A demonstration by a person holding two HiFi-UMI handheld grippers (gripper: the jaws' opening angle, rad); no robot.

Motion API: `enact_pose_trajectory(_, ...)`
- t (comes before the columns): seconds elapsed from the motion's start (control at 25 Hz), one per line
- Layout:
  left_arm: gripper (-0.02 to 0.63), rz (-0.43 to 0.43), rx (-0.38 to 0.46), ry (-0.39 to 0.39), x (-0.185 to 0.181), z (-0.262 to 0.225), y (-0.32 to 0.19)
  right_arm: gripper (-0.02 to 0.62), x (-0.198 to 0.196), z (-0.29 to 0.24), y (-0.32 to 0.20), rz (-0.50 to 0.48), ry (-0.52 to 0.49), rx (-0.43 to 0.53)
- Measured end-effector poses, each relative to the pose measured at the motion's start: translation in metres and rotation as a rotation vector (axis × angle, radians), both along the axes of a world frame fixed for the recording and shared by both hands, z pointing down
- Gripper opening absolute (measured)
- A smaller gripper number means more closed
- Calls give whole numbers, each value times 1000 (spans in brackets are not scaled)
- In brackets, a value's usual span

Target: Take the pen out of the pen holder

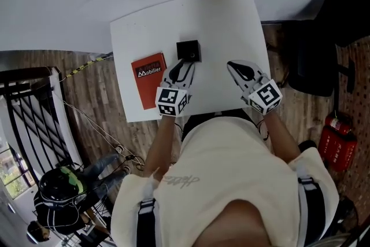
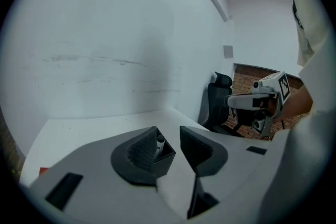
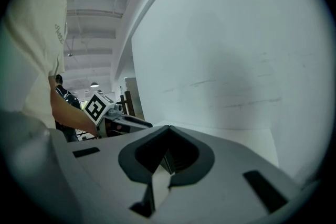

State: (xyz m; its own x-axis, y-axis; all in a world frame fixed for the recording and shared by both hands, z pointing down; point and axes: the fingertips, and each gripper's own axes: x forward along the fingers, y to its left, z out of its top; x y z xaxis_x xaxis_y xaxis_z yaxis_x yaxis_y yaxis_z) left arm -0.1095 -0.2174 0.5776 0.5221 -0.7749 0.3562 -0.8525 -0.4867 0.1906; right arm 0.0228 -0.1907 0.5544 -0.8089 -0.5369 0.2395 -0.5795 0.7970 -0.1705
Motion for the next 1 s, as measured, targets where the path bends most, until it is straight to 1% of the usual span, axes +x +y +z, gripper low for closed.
enact_pose_trajectory(0.24,135,23,-45,-29,9,23,-17,8,11,13,4,20,6,-42)
enact_pose_trajectory(0.4,135,28,-67,-44,10,34,-23,8,18,13,-1,44,2,-36)
enact_pose_trajectory(0.76,135,26,-98,-63,10,50,-30,8,24,16,-5,60,1,-46)
enact_pose_trajectory(1.0,135,18,-101,-71,10,56,-37,8,26,21,-7,74,1,-52)
